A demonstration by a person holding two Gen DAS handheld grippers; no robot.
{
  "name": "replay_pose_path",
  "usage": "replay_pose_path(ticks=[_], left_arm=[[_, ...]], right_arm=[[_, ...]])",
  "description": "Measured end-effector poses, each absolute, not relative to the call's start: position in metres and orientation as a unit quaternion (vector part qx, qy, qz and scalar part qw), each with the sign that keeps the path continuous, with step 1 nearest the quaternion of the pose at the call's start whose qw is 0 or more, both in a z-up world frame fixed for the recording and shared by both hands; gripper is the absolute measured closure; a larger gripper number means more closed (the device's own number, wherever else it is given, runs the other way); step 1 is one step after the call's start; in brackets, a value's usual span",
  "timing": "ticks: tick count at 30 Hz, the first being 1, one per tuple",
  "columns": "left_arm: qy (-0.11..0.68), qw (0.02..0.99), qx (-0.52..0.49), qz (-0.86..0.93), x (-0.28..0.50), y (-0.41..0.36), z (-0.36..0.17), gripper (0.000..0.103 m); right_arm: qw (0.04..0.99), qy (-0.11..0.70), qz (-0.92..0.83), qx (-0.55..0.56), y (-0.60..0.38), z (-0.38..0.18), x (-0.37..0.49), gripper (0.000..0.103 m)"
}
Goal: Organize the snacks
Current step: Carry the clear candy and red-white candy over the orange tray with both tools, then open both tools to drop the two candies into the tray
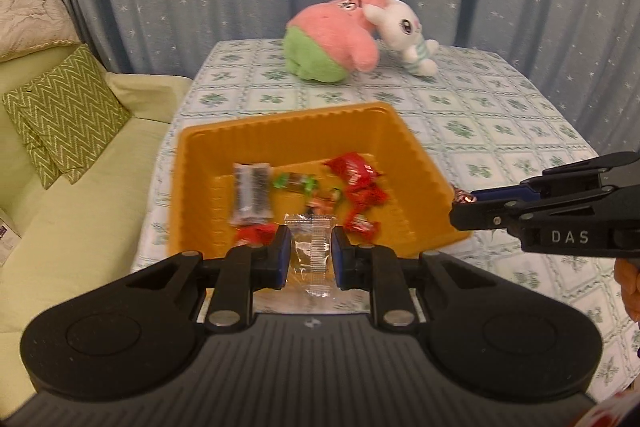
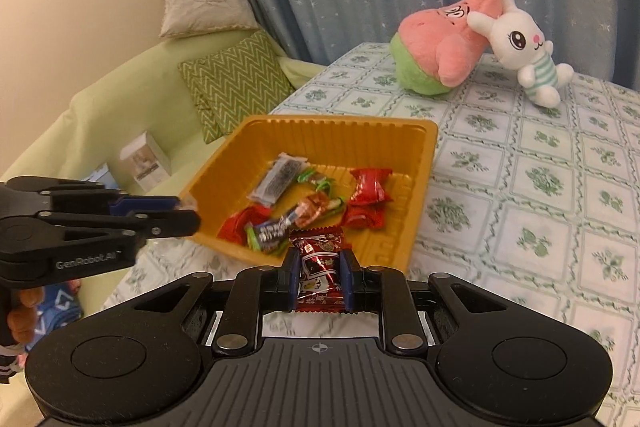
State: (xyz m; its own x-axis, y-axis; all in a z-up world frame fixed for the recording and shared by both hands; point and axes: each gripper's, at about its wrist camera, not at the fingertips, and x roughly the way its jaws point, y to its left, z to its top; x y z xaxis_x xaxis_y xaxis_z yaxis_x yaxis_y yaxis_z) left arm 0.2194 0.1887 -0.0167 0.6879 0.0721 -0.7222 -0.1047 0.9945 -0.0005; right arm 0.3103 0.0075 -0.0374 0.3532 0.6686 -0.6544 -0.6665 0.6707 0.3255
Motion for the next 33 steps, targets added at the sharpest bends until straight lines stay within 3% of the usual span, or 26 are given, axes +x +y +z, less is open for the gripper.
replay_pose_path(ticks=[13,33], left_arm=[[0.398,0.916,-0.013,0.042,0.244,0.246,-0.027,0.084],[0.421,0.907,-0.012,0.011,0.276,0.268,-0.052,0.084]], right_arm=[[0.839,0.425,0.339,0.002,0.044,-0.059,0.343,0.082],[0.84,0.462,0.286,0.005,0.065,-0.084,0.361,0.082]])
